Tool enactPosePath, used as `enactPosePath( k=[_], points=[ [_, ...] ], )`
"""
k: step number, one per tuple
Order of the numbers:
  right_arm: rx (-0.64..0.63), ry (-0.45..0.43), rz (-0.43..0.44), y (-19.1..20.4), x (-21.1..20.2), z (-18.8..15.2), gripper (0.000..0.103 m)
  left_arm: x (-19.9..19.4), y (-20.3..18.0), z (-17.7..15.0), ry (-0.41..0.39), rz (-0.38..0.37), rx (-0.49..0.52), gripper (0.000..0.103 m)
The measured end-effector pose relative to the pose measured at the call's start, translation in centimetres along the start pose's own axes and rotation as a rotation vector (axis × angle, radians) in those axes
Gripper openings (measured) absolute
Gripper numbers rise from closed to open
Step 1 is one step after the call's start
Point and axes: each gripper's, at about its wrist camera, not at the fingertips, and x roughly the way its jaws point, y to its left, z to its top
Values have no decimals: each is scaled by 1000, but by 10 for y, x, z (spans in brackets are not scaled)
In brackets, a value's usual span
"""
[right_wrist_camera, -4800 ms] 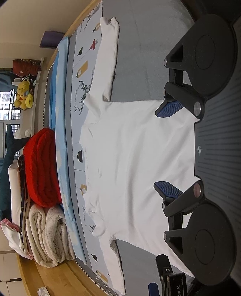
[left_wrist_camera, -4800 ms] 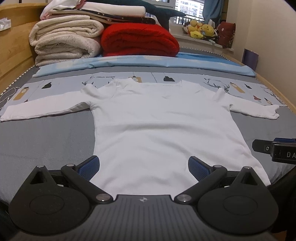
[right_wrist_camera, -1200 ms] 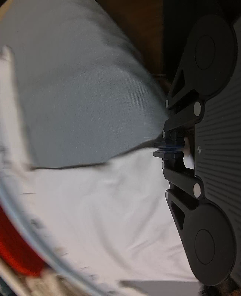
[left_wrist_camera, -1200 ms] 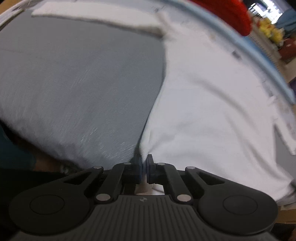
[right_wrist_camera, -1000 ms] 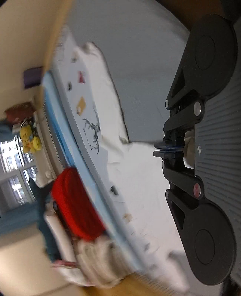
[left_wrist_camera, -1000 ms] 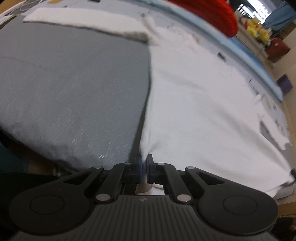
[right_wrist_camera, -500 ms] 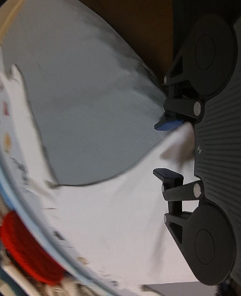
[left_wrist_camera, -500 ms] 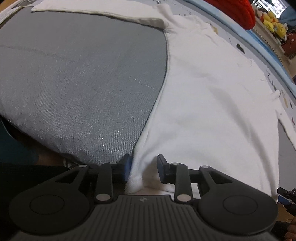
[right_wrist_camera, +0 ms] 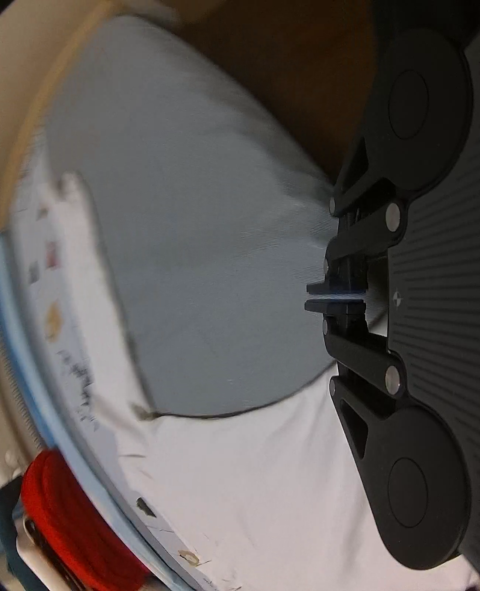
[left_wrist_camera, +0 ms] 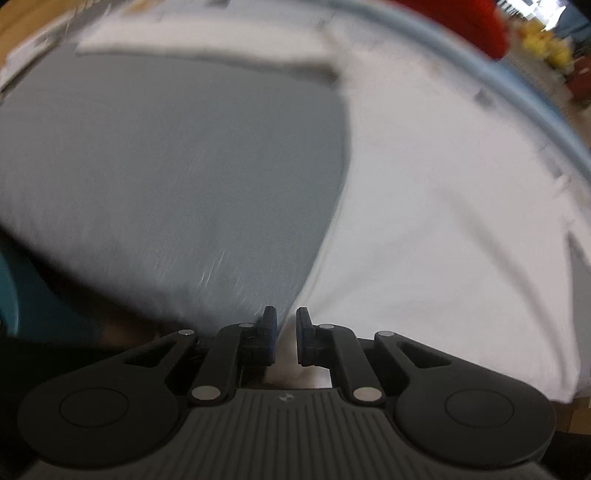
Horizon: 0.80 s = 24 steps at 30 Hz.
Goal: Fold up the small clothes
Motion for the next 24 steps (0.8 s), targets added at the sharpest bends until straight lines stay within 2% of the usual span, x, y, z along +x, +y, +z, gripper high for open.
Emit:
enactPosePath(
  k=[2,3,4,5,7,8,9,10,12,13,14,17,19,21,22,24],
  points=[
    [-32,-54,48,7,-11,1,7,-5,-8,1,-25,-78,16,15],
    [-55,-78,86,11,-15,2,16,-2,-12,-1,-11,-113,26,17],
    [-78,-84,128,16,-17,1,26,3,-17,-2,22,-156,32,23],
    [-96,-73,166,20,-13,-2,29,10,-21,-4,57,-185,26,31],
    [-111,-27,216,26,-8,-5,30,22,-31,-6,98,-184,34,41],
    [-115,5,230,28,-4,-7,30,28,-36,-7,111,-158,58,51],
    [-118,31,234,30,0,-7,31,35,-41,-6,119,-128,86,54],
    [-122,59,236,32,4,-8,34,37,-44,-10,124,-109,118,53],
    [-130,98,226,35,6,-13,35,41,-58,-15,116,-40,239,37],
    [-135,113,217,36,8,-16,35,42,-63,-17,107,11,292,12],
    [-141,127,207,36,9,-18,36,44,-64,-17,109,21,311,1],
    [-160,164,137,34,14,-23,40,42,-54,-19,131,46,319,0],
    [-166,185,99,28,15,-27,40,35,-55,-18,90,64,343,0],
    [-156,166,104,27,11,-28,40,18,-52,-12,23,-31,292,0],
    [-157,146,107,28,9,-26,40,14,-51,-9,0,-55,270,2],
    [-171,100,93,28,4,-25,40,14,-46,-2,-31,-49,218,6]
  ],
)
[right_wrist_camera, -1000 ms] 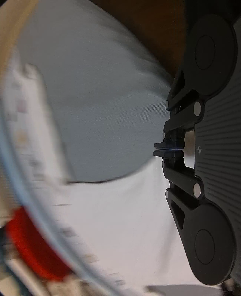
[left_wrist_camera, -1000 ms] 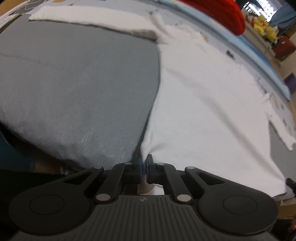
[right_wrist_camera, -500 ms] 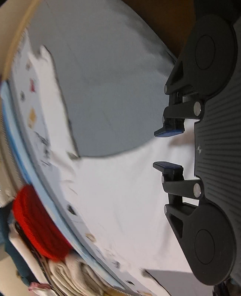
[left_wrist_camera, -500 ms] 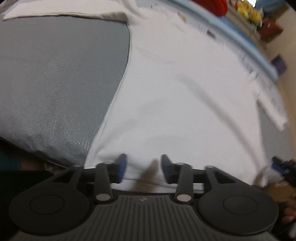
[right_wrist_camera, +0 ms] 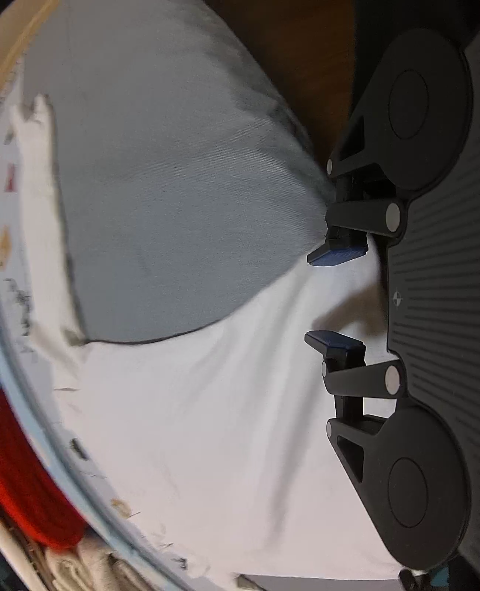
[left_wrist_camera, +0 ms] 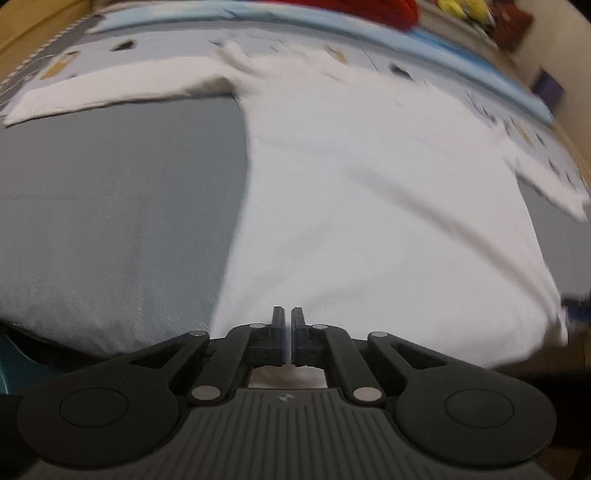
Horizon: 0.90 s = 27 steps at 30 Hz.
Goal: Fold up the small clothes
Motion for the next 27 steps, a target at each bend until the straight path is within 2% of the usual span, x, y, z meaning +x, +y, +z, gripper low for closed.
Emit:
enactPosePath(
  k=[1,4,5,7,8,11,12,13,14,15,21,24,25,27],
  points=[
    [0,-9,-13,-1,-1,-1,41,5,6,1,13,-2,-41,8],
    [23,7,-31,-7,-1,-4,41,20,18,1,85,-82,-163,16],
    [29,19,-31,-10,-1,-6,41,24,21,-2,103,-98,-176,32],
    [23,29,-34,-8,6,0,41,32,15,-3,129,-90,-159,57],
    [15,32,-36,-6,7,0,41,35,11,-5,129,-82,-131,58],
    [0,41,-36,-1,11,2,41,43,-5,1,113,-40,-51,56],
    [-3,44,-36,0,12,3,41,46,-7,-2,105,-18,-18,50],
    [-7,46,-38,0,11,2,41,47,-14,-2,94,39,58,25],
    [-11,46,-40,0,11,1,41,43,-17,-6,83,63,108,0],
    [-13,47,-41,0,12,1,41,43,-21,-7,81,68,136,1],
    [-7,63,-54,-2,17,3,41,27,-3,-14,108,54,98,0],
    [-11,80,-73,-3,20,1,41,13,10,-5,64,4,12,2],
    [-10,80,-72,-3,20,2,41,11,10,0,40,0,-19,4],
    [-24,77,-74,-2,21,1,41,12,15,6,12,40,-42,16]
  ],
)
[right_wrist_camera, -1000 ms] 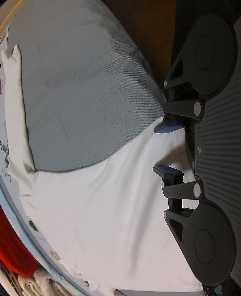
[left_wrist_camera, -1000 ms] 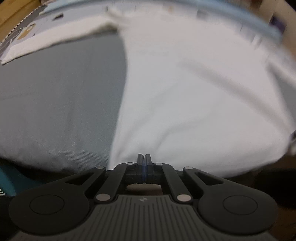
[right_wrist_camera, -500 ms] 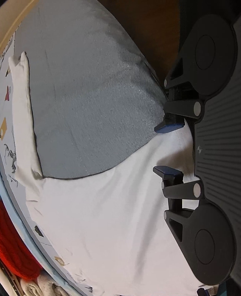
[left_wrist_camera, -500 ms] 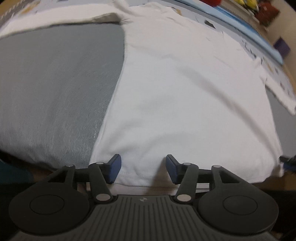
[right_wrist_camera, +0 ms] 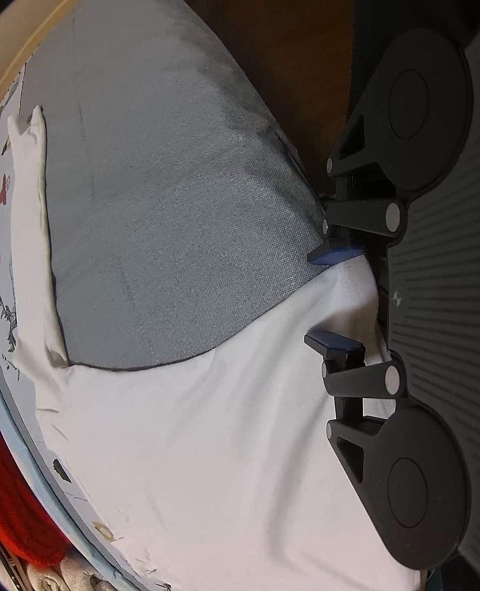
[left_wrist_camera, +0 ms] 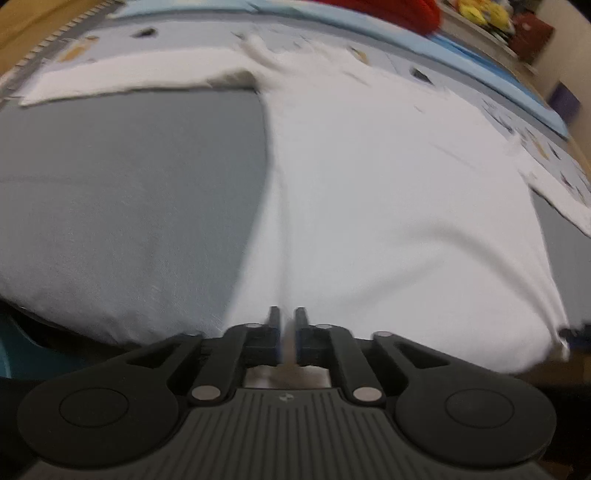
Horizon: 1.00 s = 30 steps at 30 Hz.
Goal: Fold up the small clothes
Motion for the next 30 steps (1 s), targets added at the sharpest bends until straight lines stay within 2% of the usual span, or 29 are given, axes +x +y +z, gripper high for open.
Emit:
enactPosePath(
  k=[2,3,4,5,7,9,11,13,16,18,20,22,24,25,26,28,30],
  points=[
    [-14,-6,2,1,0,-1,31,10,8,3,27,40,-33,19],
    [-20,-12,6,2,-2,0,12,17,12,4,59,36,-55,19],
    [-21,-21,8,2,-4,0,5,24,15,3,91,22,-75,17],
    [-15,-35,9,1,-7,1,4,27,16,2,110,9,-81,0],
    [12,-73,9,-4,-14,3,3,27,11,2,106,4,-38,0],
    [33,-105,4,-7,-19,6,3,20,4,2,72,38,16,0],
    [43,-100,-10,-9,-16,7,4,16,6,4,48,75,21,0],
    [42,-82,-47,-8,-11,6,8,1,6,5,-30,95,21,0],
    [38,-172,-41,-4,-24,7,24,-19,-3,7,-123,9,50,0],
    [17,-232,8,2,-33,8,30,-9,-11,8,-81,-51,62,2],
    [-7,-213,44,8,-30,7,36,12,-11,4,39,-95,25,7],
    [-34,-91,38,13,-12,4,42,30,-9,-1,148,-61,19,7],
    [-57,11,-18,17,4,-3,42,29,-12,1,139,-41,40,9],
    [-45,-4,-21,17,2,-4,42,26,-14,5,111,-57,43,20],
    [-31,-18,-14,17,-1,-3,42,19,-14,7,79,-76,42,37],
    [-38,-64,11,20,-9,0,42,10,-16,12,17,-101,42,49],
    [-52,-73,1,24,-10,0,43,5,-18,12,-23,-95,47,49]
  ],
)
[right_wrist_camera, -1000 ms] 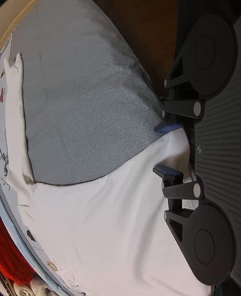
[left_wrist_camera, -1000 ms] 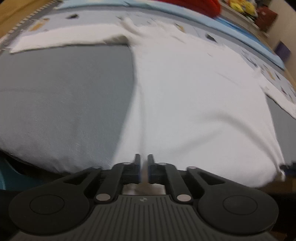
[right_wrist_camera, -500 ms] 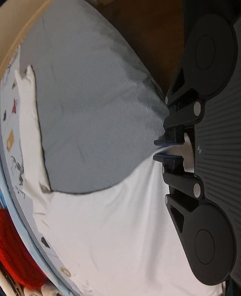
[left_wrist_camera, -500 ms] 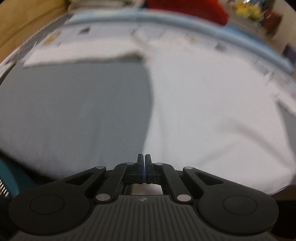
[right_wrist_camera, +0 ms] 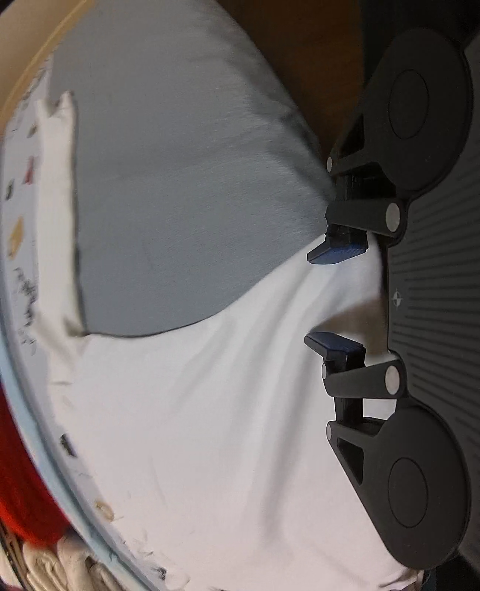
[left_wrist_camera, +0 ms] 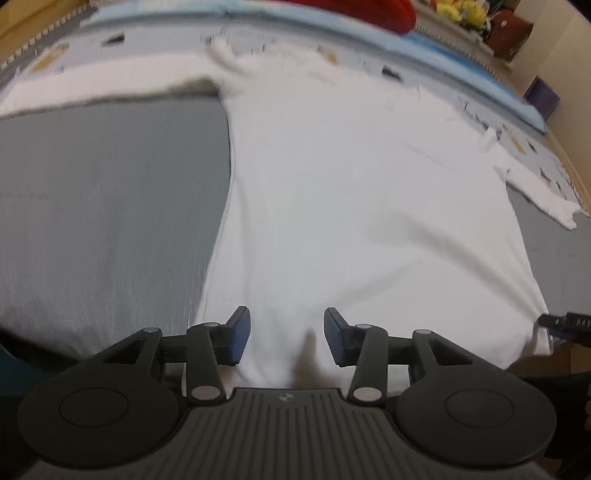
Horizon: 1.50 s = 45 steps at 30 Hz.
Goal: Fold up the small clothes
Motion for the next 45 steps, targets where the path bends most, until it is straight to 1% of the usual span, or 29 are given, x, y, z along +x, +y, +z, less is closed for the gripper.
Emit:
enactPosePath(
  k=[2,3,4,5,6,7,8,9,10,12,14,16,18,20,22,24,25,26,27,28,29,30,32,34,36,38,39,41,45],
  points=[
    [11,-18,-6,0,-2,-1,42,-7,-7,5,-56,2,-3,49],
    [18,-50,2,1,-6,1,42,-16,-12,1,-87,1,-2,49],
    [20,-92,16,3,-11,3,42,-23,-15,3,-134,6,2,55],
    [20,-143,31,5,-20,4,42,-24,-20,10,-172,14,8,64],
    [19,-190,44,9,-26,6,42,-33,-26,6,-218,24,15,68],
    [18,-232,56,11,-32,8,42,-40,-28,8,-270,37,19,75],
    [17,-269,64,12,-37,11,42,-46,-34,12,-309,46,19,79],
    [16,-306,66,14,-42,13,42,-52,-37,15,-341,52,13,80],
    [16,-336,64,15,-46,13,42,-57,-42,21,-354,52,4,81],
    [21,-388,62,18,-50,15,42,-70,-50,42,-397,29,10,81],
    [16,-427,61,21,-53,16,42,-83,-66,65,-478,44,75,84],
    [-1,-464,60,27,-56,15,42,-91,-83,94,-565,74,180,84],
    [-31,-485,52,33,-60,13,42,-90,-96,120,-640,103,262,84],
    [-61,-497,41,39,-61,10,42,-82,-108,141,-694,138,338,84],
    [-94,-504,20,45,-61,7,42,-70,-110,155,-727,158,407,84],
    [-125,-507,10,50,-62,5,42,-50,-106,162,-737,167,460,84],
    [-139,-506,7,53,-62,5,42,-40,-101,161,-735,172,467,84],
    [-157,-503,3,55,-61,5,42,-29,-93,160,-732,172,453,84],
    [-169,-498,0,58,-62,5,42,-17,-84,159,-707,170,425,84],
    [-178,-493,-1,61,-62,6,42,-7,-75,159,-650,170,406,84],
    [-185,-491,3,63,-64,8,42,1,-70,165,-589,180,384,79],
    [-190,-490,7,66,-65,12,42,0,-64,168,-587,183,352,79],
    [-198,-485,11,75,-69,20,42,-3,-54,179,-618,146,291,79],
    [-210,-496,29,87,-74,36,43,1,-44,186,-612,142,267,79],
    [-232,-519,30,103,-79,52,43,7,-33,194,-581,157,238,77],
    [-245,-546,50,120,-84,73,43,9,-19,202,-562,151,197,67],
    [-251,-560,65,131,-86,85,43,10,-12,206,-552,155,176,65],
    [-280,-576,94,154,-88,106,43,14,2,212,-535,182,127,64],
    [-330,-589,186,197,-88,139,43,21,33,223,-488,234,21,64]
  ],
)
